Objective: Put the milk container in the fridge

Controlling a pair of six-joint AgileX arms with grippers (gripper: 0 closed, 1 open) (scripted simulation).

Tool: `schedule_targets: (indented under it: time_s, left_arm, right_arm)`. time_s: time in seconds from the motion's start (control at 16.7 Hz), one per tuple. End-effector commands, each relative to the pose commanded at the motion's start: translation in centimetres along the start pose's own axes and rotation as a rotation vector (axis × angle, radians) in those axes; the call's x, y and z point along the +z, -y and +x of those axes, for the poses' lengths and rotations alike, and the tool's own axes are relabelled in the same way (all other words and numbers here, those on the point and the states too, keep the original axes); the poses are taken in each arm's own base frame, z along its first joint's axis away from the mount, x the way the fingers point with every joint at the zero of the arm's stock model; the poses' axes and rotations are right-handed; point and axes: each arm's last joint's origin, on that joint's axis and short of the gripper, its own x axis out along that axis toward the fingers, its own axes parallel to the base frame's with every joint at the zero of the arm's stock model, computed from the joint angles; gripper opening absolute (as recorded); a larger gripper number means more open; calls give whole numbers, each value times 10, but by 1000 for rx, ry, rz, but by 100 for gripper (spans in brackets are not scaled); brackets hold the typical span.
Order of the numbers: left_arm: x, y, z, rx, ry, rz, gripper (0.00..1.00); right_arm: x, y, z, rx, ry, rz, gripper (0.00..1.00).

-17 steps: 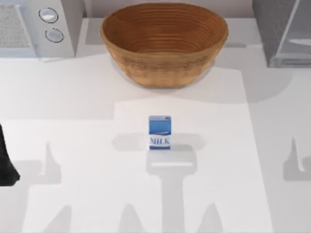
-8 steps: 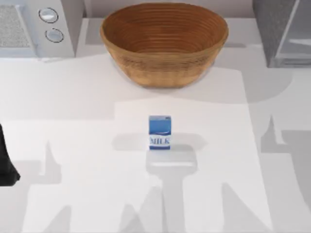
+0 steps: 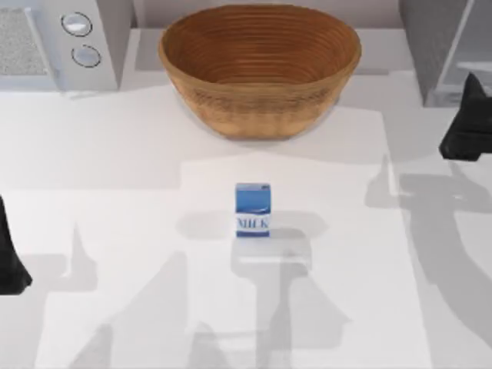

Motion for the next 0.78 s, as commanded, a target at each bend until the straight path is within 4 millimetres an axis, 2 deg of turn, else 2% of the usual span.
schedule_targets:
  time_s: [0.36, 0.78]
  left_arm:
    - [0, 0, 0, 0, 0, 0, 100]
    - [0, 0, 0, 0, 0, 0, 100]
  right_arm:
    - [-12, -53, 26, 6, -10, 16, 100]
    - [-49, -111, 44, -9, -20, 2, 100]
